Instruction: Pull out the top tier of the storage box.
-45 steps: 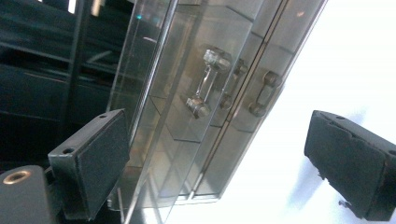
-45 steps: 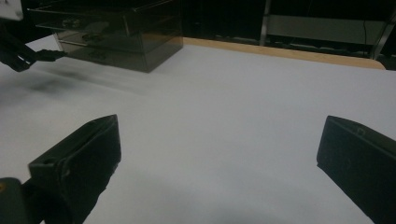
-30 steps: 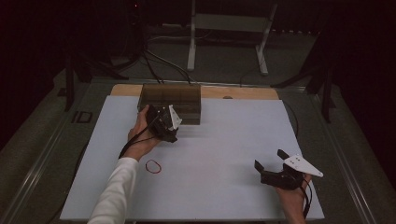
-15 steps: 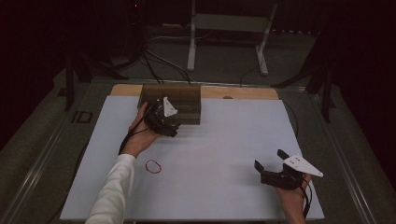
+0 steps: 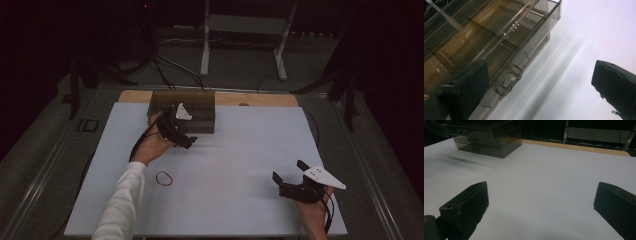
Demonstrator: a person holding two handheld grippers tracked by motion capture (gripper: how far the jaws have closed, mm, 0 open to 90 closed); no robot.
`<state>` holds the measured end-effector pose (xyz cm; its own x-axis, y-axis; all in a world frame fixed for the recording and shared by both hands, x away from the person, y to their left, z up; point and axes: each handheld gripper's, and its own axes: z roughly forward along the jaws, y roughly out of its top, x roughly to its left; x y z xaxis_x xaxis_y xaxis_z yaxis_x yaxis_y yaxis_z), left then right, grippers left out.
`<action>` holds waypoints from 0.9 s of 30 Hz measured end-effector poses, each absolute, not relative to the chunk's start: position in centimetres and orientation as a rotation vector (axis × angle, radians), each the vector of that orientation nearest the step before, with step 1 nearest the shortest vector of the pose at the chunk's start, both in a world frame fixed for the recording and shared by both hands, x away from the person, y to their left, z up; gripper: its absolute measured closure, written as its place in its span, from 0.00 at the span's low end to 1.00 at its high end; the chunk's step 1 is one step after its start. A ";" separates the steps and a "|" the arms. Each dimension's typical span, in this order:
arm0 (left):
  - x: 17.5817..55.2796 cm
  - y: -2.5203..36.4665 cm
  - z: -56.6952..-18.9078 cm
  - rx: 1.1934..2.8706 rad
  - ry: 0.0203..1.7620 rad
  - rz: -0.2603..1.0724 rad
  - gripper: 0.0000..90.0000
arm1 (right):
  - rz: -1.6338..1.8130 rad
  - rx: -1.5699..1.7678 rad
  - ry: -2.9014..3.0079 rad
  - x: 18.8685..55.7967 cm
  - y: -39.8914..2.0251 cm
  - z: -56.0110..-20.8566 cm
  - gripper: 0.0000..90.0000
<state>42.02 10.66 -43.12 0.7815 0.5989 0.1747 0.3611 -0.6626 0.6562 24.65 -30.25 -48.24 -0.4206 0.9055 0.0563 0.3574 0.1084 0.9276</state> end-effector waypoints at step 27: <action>43.8 10.1 -44.2 2.505 0.726 0.446 0.07 | 1.301 1.230 1.839 24.6 -30.4 -48.2 0.00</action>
